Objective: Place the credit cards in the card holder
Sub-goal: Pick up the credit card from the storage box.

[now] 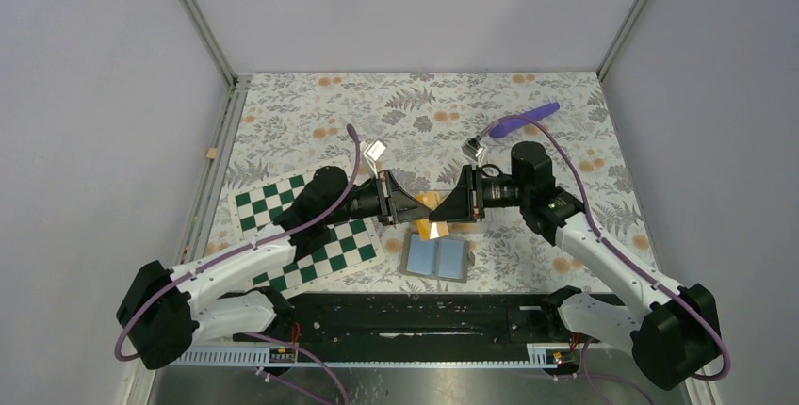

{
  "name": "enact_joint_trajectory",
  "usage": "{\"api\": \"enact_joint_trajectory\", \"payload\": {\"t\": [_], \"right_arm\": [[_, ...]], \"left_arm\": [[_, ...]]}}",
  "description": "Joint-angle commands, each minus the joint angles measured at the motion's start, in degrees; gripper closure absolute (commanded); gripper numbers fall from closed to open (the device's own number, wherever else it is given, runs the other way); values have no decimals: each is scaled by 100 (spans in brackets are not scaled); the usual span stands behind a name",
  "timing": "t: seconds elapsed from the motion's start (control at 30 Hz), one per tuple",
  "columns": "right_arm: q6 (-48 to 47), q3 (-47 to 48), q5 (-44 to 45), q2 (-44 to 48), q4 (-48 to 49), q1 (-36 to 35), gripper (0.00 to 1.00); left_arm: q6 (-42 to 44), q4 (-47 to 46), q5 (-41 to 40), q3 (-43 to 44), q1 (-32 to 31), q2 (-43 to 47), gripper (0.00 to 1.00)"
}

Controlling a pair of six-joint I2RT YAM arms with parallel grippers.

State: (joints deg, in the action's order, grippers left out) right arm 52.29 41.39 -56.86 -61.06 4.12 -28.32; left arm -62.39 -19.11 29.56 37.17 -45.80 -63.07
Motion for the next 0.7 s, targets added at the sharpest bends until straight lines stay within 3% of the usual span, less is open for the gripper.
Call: {"api": "enact_joint_trajectory", "payload": {"t": [0.0,0.07,0.1,0.23,0.33,0.53,0.67], "right_arm": [[299,122,-465,57,808,-192,85],[314,75,-483,71,812,-216,99],[316,53,-484,93,812,-217,100],[224,56,-417,222,589,-218,100],[122,167,-250,288,172,-209,100],[787,607,667,324,-1259,-144,100],[1717,658,1615,537,-2429,-114,100]], "left_arm": [[143,-26,-134,237,-47,22,100],[148,14,-168,246,-52,24,100],[156,62,-188,258,-47,49,96],[300,788,-784,311,-52,355,61],[546,1869,-1671,481,-51,761,43],[785,3712,-3064,812,-43,1300,35],[891,4278,-3286,934,-43,1294,35]]}}
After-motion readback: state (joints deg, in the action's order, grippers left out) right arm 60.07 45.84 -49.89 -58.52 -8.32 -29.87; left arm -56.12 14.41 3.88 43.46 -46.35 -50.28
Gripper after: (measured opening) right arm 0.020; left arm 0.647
